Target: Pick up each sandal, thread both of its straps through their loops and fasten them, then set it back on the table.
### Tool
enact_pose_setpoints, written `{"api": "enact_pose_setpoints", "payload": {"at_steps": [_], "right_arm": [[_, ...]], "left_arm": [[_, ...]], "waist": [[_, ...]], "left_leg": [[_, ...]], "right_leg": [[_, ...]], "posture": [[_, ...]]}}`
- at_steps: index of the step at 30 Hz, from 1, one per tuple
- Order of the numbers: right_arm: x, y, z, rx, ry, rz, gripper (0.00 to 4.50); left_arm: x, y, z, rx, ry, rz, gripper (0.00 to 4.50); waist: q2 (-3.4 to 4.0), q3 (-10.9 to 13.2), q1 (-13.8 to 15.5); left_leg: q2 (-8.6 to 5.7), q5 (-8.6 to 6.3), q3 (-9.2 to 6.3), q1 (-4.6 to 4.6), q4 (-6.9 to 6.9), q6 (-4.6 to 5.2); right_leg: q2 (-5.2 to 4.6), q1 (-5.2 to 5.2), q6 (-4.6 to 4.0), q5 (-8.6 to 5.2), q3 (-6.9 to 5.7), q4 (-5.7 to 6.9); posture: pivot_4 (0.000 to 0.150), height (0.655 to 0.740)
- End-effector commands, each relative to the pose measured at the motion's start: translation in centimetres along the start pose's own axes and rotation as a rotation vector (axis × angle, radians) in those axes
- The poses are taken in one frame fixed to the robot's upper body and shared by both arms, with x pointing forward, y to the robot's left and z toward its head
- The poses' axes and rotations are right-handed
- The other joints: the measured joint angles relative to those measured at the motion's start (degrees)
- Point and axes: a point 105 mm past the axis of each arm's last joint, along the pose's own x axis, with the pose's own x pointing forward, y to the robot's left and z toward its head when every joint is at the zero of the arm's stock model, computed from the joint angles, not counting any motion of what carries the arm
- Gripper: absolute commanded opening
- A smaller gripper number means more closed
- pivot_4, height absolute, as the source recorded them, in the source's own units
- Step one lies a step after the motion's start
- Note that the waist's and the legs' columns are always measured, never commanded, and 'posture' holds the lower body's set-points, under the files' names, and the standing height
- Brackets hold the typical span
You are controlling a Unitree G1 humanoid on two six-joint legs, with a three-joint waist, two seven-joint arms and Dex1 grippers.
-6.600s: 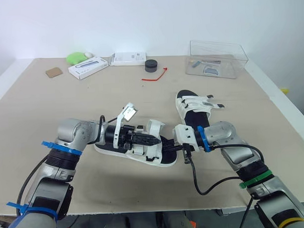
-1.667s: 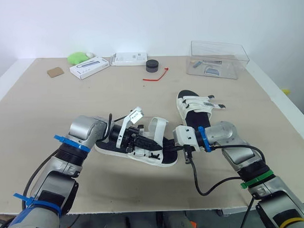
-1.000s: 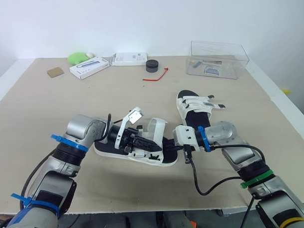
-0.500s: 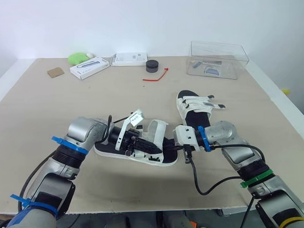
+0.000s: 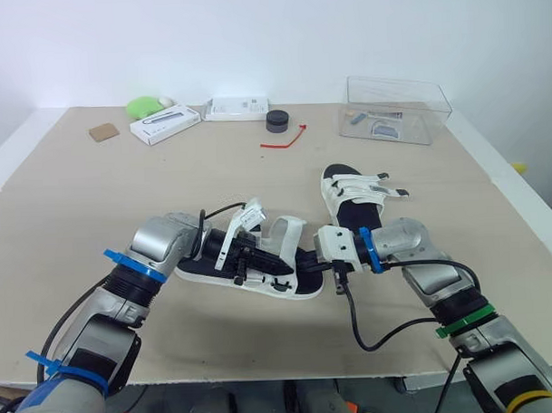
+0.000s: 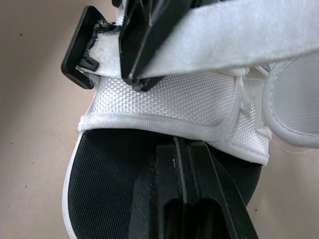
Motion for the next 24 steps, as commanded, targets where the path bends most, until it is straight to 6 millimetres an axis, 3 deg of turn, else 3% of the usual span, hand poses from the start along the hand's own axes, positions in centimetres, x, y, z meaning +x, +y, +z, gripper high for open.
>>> {"api": "enact_pose_setpoints", "payload": {"at_steps": [1, 12, 13, 16, 24], "right_arm": [[-0.2, 0.5, -2.0, 0.037, 0.087, 0.006, 0.00], [-0.2, 0.5, -2.0, 0.033, 0.089, 0.010, 0.00], [-0.2, 0.5, -2.0, 0.032, 0.089, 0.010, 0.00], [-0.2, 0.5, -2.0, 0.030, 0.090, 0.010, 0.00], [-0.3, 0.4, -2.0, 0.025, 0.092, 0.010, 0.00]], "left_arm": [[0.0, -0.4, -1.3, 0.019, 0.049, -0.010, 0.02], [-0.3, -1.8, -1.0, 0.031, 0.046, -0.074, 0.02], [-0.4, -2.0, -0.9, 0.026, 0.046, -0.087, 0.58], [-0.6, -2.6, 0.1, 0.070, 0.015, -0.107, 1.59], [-1.3, -1.2, 3.4, 0.133, -0.099, -0.031, 1.59]], "waist": [[0.00, 0.00, -0.01], [0.00, 0.00, -0.02], [0.00, 0.00, -0.02], [0.00, 0.00, -0.03], [-0.01, 0.02, -0.02]], "left_leg": [[0.00, 0.00, 0.00, 0.00, -0.01, 0.00], [0.03, -0.01, -0.02, -0.07, -0.07, 0.00], [0.03, -0.01, -0.02, -0.07, -0.07, 0.00], [0.03, -0.01, -0.02, -0.08, -0.07, 0.00], [0.02, -0.01, -0.02, -0.12, -0.06, 0.00]], "right_leg": [[0.00, -0.01, 0.00, 0.00, 0.01, 0.00], [0.04, -0.09, -0.07, -0.04, -0.02, 0.00], [0.04, -0.09, -0.07, -0.04, -0.01, 0.00], [0.04, -0.10, -0.07, -0.05, -0.02, 0.00], [0.04, -0.12, -0.06, -0.04, -0.03, 0.00]], "posture": [[0.150, 0.7400], [0.150, 0.7400], [0.150, 0.7400], [0.150, 0.7400], [0.150, 0.7400]]}}
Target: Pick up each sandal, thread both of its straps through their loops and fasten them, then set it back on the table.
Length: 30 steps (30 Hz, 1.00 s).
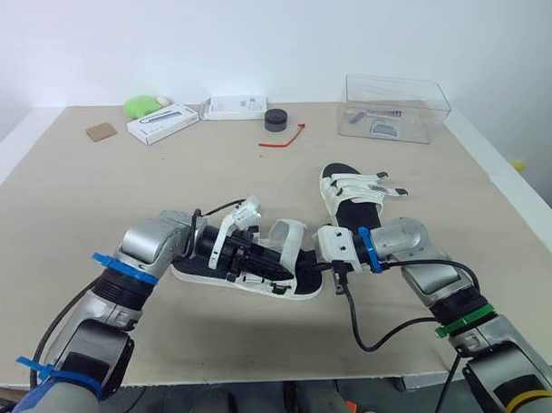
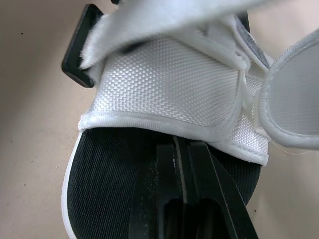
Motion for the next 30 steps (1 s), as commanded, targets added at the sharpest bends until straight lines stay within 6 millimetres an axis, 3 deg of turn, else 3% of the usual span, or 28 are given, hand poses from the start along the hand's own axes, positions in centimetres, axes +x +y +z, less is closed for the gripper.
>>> {"api": "enact_pose_setpoints", "payload": {"at_steps": [1, 5, 8, 10, 11, 30], "right_arm": [[-0.4, 0.4, -2.1, 0.040, 0.098, 0.004, 0.00], [-0.4, 0.4, -2.2, 0.040, 0.098, 0.002, 0.00], [-0.5, 0.4, -2.2, 0.043, 0.099, 0.001, 0.00], [-0.5, 0.5, -2.2, 0.044, 0.099, 0.001, 0.00], [-0.5, 0.5, -2.2, 0.045, 0.099, 0.002, 0.00], [-0.3, 0.1, -2.2, 0.041, 0.098, -0.003, 0.00]], "left_arm": [[-0.4, 0.5, 1.9, 0.067, -0.047, 0.040, 1.59], [0.1, 0.8, 1.6, 0.075, -0.036, 0.050, 1.59], [0.2, 1.0, 1.6, 0.081, -0.037, 0.055, 0.88], [0.2, 1.1, 1.5, 0.091, -0.032, 0.061, 0.13], [0.1, 1.2, 1.5, 0.098, -0.027, 0.065, 0.04], [-0.1, -1.1, -2.3, 0.101, 0.099, -0.030, 0.04]], "waist": [[0.00, 0.00, 0.00], [0.00, 0.00, 0.00], [0.00, 0.00, 0.00], [0.00, 0.00, 0.00], [0.00, 0.00, 0.00], [0.01, 0.00, -0.11]], "left_leg": [[0.00, 0.00, 0.00, -0.01, 0.00, 0.00], [-0.01, 0.00, 0.02, -0.01, 0.00, 0.00], [-0.01, 0.00, 0.01, -0.03, 0.00, 0.00], [-0.01, 0.00, 0.02, -0.03, 0.00, 0.00], [-0.01, 0.00, 0.01, -0.03, 0.00, 0.00], [0.01, 0.00, 0.02, -0.02, 0.00, 0.00]], "right_leg": [[0.00, 0.00, 0.00, 0.00, 0.00, 0.00], [-0.01, -0.01, 0.02, 0.01, 0.03, 0.00], [-0.01, -0.02, 0.05, 0.03, 0.02, 0.00], [-0.01, -0.02, 0.05, 0.03, 0.02, 0.00], [-0.01, -0.02, 0.04, 0.03, 0.02, 0.00], [0.00, -0.02, 0.01, 0.01, 0.02, 0.00]], "posture": [[0.150, 0.7400], [0.150, 0.7400], [0.150, 0.7400], [0.150, 0.7400], [0.150, 0.7400], [0.150, 0.7400]]}}
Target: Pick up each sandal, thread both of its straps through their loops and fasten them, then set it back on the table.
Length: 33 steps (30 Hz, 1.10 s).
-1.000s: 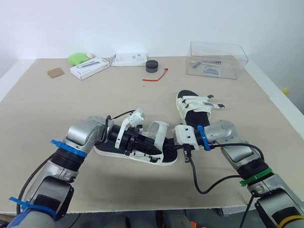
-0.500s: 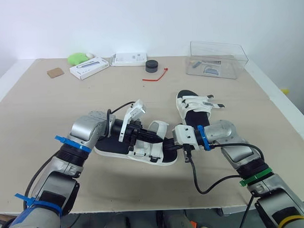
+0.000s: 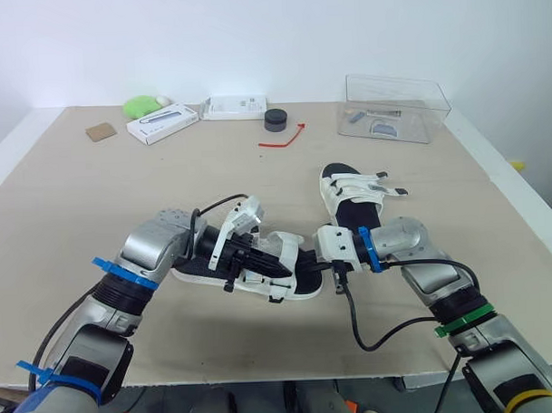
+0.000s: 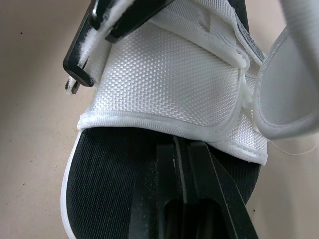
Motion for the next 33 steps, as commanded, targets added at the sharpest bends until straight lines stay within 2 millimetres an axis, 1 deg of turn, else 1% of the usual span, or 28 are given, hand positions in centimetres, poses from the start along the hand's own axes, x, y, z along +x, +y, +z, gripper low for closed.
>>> {"api": "enact_pose_setpoints", "payload": {"at_steps": [1, 3, 5, 8, 11, 12, 14, 15, 16, 18, 19, 23, 25, 26, 27, 29, 31, 33], "right_arm": [[-0.4, 0.2, -2.3, 0.046, 0.099, -0.004, 0.00], [-0.4, 0.2, -2.3, 0.046, 0.099, -0.004, 0.00], [-0.4, 0.2, -2.3, 0.045, 0.100, -0.004, 0.00], [-0.4, 0.2, -2.3, 0.044, 0.101, -0.004, 0.00], [-0.5, 0.1, -2.3, 0.042, 0.101, -0.003, 0.00], [-0.4, 0.0, -2.3, 0.041, 0.102, -0.002, 0.00], [-0.4, 0.0, -2.3, 0.039, 0.103, -0.001, 0.00], [-0.4, 0.0, -2.3, 0.039, 0.103, 0.000, 0.00], [-0.4, 0.0, -2.3, 0.039, 0.103, 0.001, 0.00], [-0.3, 0.0, -2.3, 0.038, 0.102, 0.005, 0.00], [-0.3, 0.0, -2.3, 0.037, 0.101, 0.007, 0.00], [-0.2, 0.0, -2.3, 0.035, 0.100, 0.014, 0.00], [-0.2, 0.1, -2.4, 0.034, 0.101, 0.019, 0.00], [-0.2, 0.2, -2.4, 0.034, 0.101, 0.020, 0.00], [-0.2, 0.2, -2.4, 0.034, 0.101, 0.022, 0.00], [-0.2, 0.2, -2.4, 0.035, 0.098, 0.023, 0.00], [-0.1, 0.3, -2.4, 0.035, 0.098, 0.027, 0.00], [-0.1, 0.4, -2.4, 0.035, 0.098, 0.030, 0.00]], "left_arm": [[-0.2, -1.1, -1.1, -0.001, 0.055, -0.035, 0.04], [-0.3, -1.2, -1.4, 0.000, 0.067, -0.037, 0.04], [-0.3, -1.3, -1.4, 0.001, 0.064, -0.037, 0.04], [-0.5, -1.4, -0.7, -0.002, 0.052, -0.027, 0.04], [-1.1, -1.9, 0.1, -0.013, 0.035, -0.036, 0.04], [-1.4, -2.1, 0.4, -0.004, 0.035, -0.035, 0.29], [-1.9, -2.0, 0.6, 0.020, 0.040, -0.010, 0.94], [-2.1, -2.0, 0.7, 0.026, 0.042, -0.001, 1.35], [-2.4, -2.1, 0.8, 0.037, 0.045, 0.006, 1.89], [-3.0, -2.2, 1.0, 0.058, 0.050, 0.021, 2.76], [-3.4, -2.4, 1.2, 0.074, 0.056, 0.030, 3.30], [-4.7, -3.3, 1.9, 0.099, 0.057, 0.047, 3.30], [-6.0, -5.2, 2.8, 0.097, 0.028, 0.029, 3.30], [-6.2, -6.1, 2.9, 0.086, 0.021, 0.013, 3.30], [-6.0, -7.1, 2.5, 0.072, 0.017, -0.007, 3.30], [-5.4, -8.6, 1.4, 0.040, 0.007, -0.030, 3.30], [-4.7, -9.1, 0.2, 0.001, -0.019, -0.013, 3.30], [-3.9, -9.0, -0.9, -0.020, -0.050, 0.035, 3.30]], "waist": [[0.00, 0.00, -0.11], [0.00, 0.00, -0.10], [0.00, 0.00, -0.10], [0.00, 0.00, -0.10], [0.00, 0.00, -0.11], [0.01, 0.00, -0.14], [0.01, 0.00, -0.15], [0.01, 0.00, -0.12], [0.01, 0.00, -0.10], [0.01, 0.00, -0.09], [0.01, 0.01, -0.09], [0.01, 0.01, -0.10], [-0.01, 0.03, -0.16], [-0.02, 0.05, -0.19], [-0.01, 0.05, -0.23], [0.04, 0.03, -0.29], [0.04, 0.03, -0.24], [0.02, 0.04, -0.15]], "left_leg": [[0.02, 0.00, 0.01, 0.00, -0.01, 0.00], [0.04, 0.00, -0.01, 0.00, -0.02, 0.00], [0.06, 0.00, -0.02, 0.01, -0.02, 0.00], [0.10, 0.00, -0.02, 0.01, -0.03, 0.00], [0.12, -0.01, -0.02, 0.02, -0.06, 0.01], [0.12, -0.01, -0.01, 0.02, -0.07, 0.01], [0.15, -0.01, -0.02, -0.02, -0.08, 0.01], [0.15, -0.01, -0.04, -0.01, -0.09, 0.01], [0.15, -0.01, -0.06, 0.00, -0.09, 0.01], [0.14, -0.01, -0.04, 0.02, -0.07, 0.01], [0.13, 0.00, -0.03, 0.03, -0.04, 0.01], [0.11, 0.01, 0.04, 0.04, 0.01, 0.02], [0.11, 0.01, 0.02, 0.04, 0.00, 0.02], [0.12, 0.01, 0.04, -0.01, -0.02, 0.02], [0.12, 0.01, 0.03, -0.03, -0.03, 0.02], [0.12, -0.01, 0.05, 0.00, -0.09, 0.02], [0.11, -0.02, 0.02, 0.03, -0.11, 0.02], [0.11, -0.02, 0.00, 0.02, -0.07, 0.01]], "right_leg": [[0.01, -0.01, -0.01, 0.00, 0.02, 0.00], [0.03, -0.01, -0.04, -0.02, -0.01, 0.00], [0.05, -0.01, -0.06, -0.03, -0.02, 0.00], [0.10, -0.01, -0.07, -0.04, -0.02, 0.00], [0.12, -0.03, -0.07, -0.04, -0.03, 0.00], [0.14, -0.04, -0.07, -0.04, -0.02, 0.00], [0.17, -0.09, -0.06, -0.03, -0.02, 0.01], [0.16, -0.08, -0.07, -0.04, -0.03, 0.01], [0.16, -0.06, -0.08, -0.04, -0.03, 0.01], [0.13, -0.04, -0.14, -0.06, -0.04, 0.01], [0.11, -0.02, -0.12, -0.05, -0.04, 0.01], [0.10, -0.02, -0.07, -0.01, 0.03, 0.01], [0.10, -0.03, -0.08, -0.01, 0.01, 0.00], [0.11, -0.08, -0.08, -0.02, 0.03, 0.00], [0.11, -0.09, -0.10, -0.03, 0.02, 0.01], [0.08, -0.10, -0.14, -0.06, 0.04, 0.00], [0.03, -0.06, -0.13, -0.09, 0.03, 0.00], [0.00, -0.04, -0.13, -0.08, 0.07, 0.01]], "posture": [[0.150, 0.7400], [0.150, 0.7400], [0.150, 0.7400], [0.150, 0.7400], [0.150, 0.7400], [0.150, 0.7400], [0.150, 0.7400], [0.150, 0.7400], [0.150, 0.7400], [0.150, 0.7400], [0.150, 0.7400], [0.150, 0.7400], [0.150, 0.7400], [0.150, 0.7400], [0.150, 0.7400], [0.150, 0.7400], [0.150, 0.7400], [0.150, 0.7400]]}}
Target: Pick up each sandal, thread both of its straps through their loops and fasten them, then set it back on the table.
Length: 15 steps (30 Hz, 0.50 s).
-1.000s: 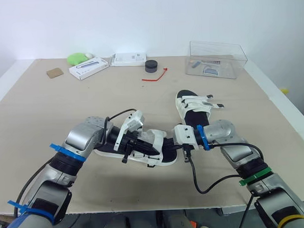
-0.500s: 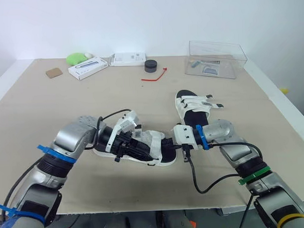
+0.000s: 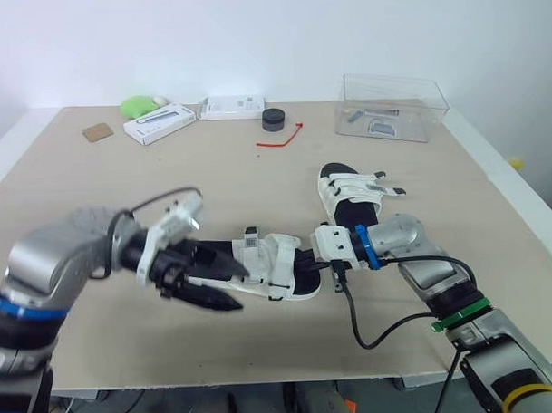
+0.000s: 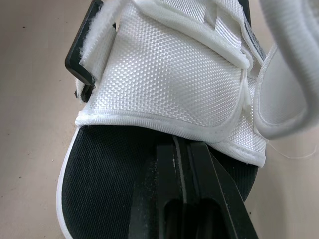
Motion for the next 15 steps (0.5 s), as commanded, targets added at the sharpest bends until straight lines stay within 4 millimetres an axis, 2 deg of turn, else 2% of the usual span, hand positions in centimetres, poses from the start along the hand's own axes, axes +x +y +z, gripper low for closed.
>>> {"api": "enact_pose_setpoints", "payload": {"at_steps": [1, 7, 11, 15], "right_arm": [[-0.3, 0.8, -2.5, 0.064, 0.095, 0.007, 0.00], [-0.3, 0.8, -2.4, 0.060, 0.095, 0.011, 0.00], [-0.2, 0.9, -2.4, 0.059, 0.093, 0.012, 0.00], [-0.3, 1.0, -2.4, 0.059, 0.093, 0.013, 0.00]], "left_arm": [[1.1, -0.1, -0.5, 0.032, -0.057, 0.077, 3.30], [2.2, 3.6, -0.3, 0.087, -0.237, 0.319, 3.30], [2.9, 4.1, -1.7, 0.102, -0.213, 0.351, 3.30], [3.4, 3.6, -3.0, 0.103, -0.174, 0.335, 3.30]], "waist": [[-0.01, 0.00, 0.12], [-0.03, 0.00, 0.30], [-0.02, -0.01, 0.30], [-0.01, -0.05, 0.30]], "left_leg": [[0.01, 0.01, -0.01, 0.00, 0.02, -0.01], [0.01, 0.07, -0.06, 0.10, 0.06, -0.03], [0.00, 0.07, -0.03, 0.12, -0.02, -0.03], [0.00, 0.07, 0.00, 0.14, -0.02, -0.03]], "right_leg": [[0.00, 0.01, 0.02, 0.01, 0.00, 0.00], [0.00, 0.11, 0.00, 0.05, -0.06, 0.00], [0.01, 0.10, -0.06, 0.05, -0.03, 0.00], [-0.02, 0.12, -0.04, 0.06, 0.01, -0.01]], "posture": [[0.150, 0.7400], [0.150, 0.7400], [0.150, 0.7400], [0.150, 0.7400]]}}
